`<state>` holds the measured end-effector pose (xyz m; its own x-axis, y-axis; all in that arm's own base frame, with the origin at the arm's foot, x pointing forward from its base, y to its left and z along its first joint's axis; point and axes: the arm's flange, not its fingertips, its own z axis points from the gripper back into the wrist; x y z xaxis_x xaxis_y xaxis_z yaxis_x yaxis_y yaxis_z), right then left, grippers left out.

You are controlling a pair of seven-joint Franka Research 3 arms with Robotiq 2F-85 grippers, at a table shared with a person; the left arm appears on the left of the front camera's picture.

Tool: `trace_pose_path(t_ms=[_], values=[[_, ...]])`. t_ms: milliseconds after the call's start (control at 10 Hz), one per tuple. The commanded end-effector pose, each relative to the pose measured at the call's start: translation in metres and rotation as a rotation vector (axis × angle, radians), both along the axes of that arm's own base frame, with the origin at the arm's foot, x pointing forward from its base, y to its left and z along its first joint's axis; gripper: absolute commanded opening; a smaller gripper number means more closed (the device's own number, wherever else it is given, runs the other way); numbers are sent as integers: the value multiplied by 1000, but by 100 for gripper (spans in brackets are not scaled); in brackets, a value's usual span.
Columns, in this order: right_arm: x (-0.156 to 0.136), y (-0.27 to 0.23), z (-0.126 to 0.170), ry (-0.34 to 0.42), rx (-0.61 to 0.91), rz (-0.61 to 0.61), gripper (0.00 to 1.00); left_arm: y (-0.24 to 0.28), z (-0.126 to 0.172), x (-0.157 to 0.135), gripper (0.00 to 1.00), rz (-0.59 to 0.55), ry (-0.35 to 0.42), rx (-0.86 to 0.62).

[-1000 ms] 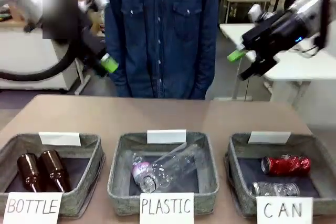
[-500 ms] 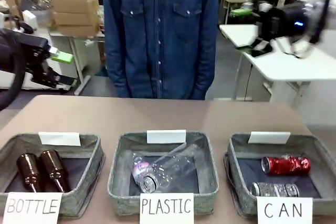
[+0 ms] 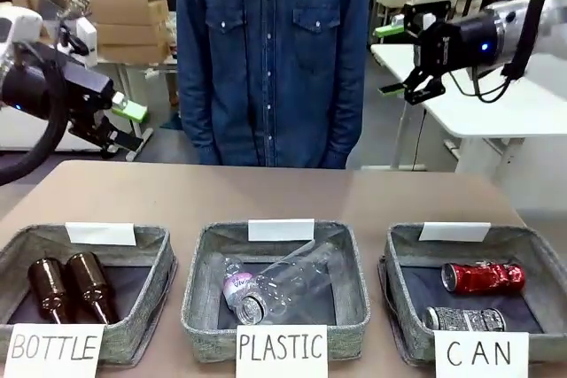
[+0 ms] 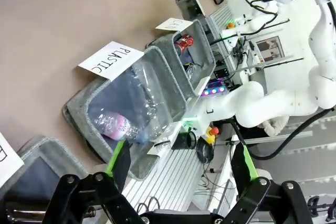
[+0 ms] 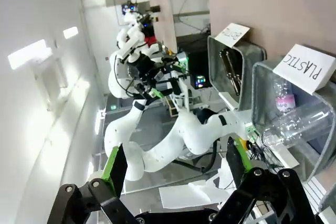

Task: Sort the can waste into the basket.
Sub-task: Pick up the can waste from the table and place it in the right Fabric basket.

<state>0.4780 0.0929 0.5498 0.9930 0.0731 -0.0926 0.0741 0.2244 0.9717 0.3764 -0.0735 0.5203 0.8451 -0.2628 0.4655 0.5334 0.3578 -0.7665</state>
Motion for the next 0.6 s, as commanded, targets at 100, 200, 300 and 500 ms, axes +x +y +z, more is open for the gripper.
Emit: trace_pose_path(t_ms=[100, 200, 300, 500], values=[[3, -7, 4, -19, 19, -18, 100, 5, 2, 1, 100, 12, 11, 7], [3, -7, 4, -19, 19, -18, 100, 5, 2, 1, 100, 12, 11, 7], [3, -7, 4, -19, 19, -18, 100, 5, 2, 1, 100, 12, 11, 7], [3, -7, 4, -19, 19, -18, 100, 5, 2, 1, 100, 12, 11, 7]])
